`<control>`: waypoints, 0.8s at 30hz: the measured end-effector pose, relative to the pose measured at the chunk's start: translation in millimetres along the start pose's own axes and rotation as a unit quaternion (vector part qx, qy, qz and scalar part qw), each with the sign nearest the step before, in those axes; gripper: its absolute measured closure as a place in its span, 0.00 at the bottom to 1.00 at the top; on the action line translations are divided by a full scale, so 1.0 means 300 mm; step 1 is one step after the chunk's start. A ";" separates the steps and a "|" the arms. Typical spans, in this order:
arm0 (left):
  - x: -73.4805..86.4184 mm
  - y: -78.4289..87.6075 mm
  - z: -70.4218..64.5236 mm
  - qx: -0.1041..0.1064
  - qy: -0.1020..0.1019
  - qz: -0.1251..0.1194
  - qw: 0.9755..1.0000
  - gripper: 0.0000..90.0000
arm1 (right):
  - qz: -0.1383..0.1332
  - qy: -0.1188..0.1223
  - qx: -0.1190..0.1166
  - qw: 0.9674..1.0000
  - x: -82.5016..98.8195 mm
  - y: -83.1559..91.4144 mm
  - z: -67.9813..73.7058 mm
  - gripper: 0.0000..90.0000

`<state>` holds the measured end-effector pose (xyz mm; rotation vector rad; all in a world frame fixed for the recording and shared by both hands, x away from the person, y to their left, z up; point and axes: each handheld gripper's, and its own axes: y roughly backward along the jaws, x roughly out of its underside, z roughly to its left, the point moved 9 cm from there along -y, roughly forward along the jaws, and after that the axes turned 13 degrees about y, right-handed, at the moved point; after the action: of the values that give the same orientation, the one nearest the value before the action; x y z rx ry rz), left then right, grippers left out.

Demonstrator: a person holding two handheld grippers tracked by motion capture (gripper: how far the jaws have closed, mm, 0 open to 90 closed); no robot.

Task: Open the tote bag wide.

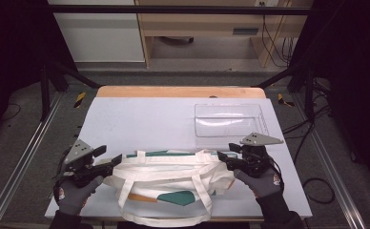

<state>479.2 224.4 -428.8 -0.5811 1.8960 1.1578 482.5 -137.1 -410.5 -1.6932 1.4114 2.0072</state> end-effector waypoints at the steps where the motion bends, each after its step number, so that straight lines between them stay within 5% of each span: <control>1: 0.022 -0.019 -0.001 0.002 -0.003 0.017 1.000 0.34 | 0.005 0.000 -0.009 1.000 0.015 0.001 0.005 0.56; 5: 0.051 -0.040 0.005 0.000 -0.006 0.035 0.999 0.37 | 0.010 0.004 -0.016 1.000 0.037 0.003 0.018 0.59; 10: 0.081 -0.035 0.011 0.003 -0.009 0.058 0.998 0.53 | 0.024 0.004 -0.022 0.999 0.076 -0.001 0.028 0.60; 17: 0.098 -0.032 0.003 0.010 -0.008 0.077 0.997 0.81 | 0.004 0.027 -0.021 0.999 0.012 -0.011 0.031 0.47; 21: 0.105 -0.027 -0.009 0.026 -0.012 0.084 0.996 0.94 | 0.028 0.050 -0.023 0.998 -0.007 -0.063 0.037 0.43; 24: 0.104 -0.023 -0.013 0.034 -0.007 0.085 0.996 0.96 | 0.063 0.067 -0.019 0.996 0.029 -0.077 0.039 0.53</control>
<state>465.2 218.5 -457.4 -0.3789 1.9945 1.1950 486.2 -119.9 -431.3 -1.8291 1.5684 2.0314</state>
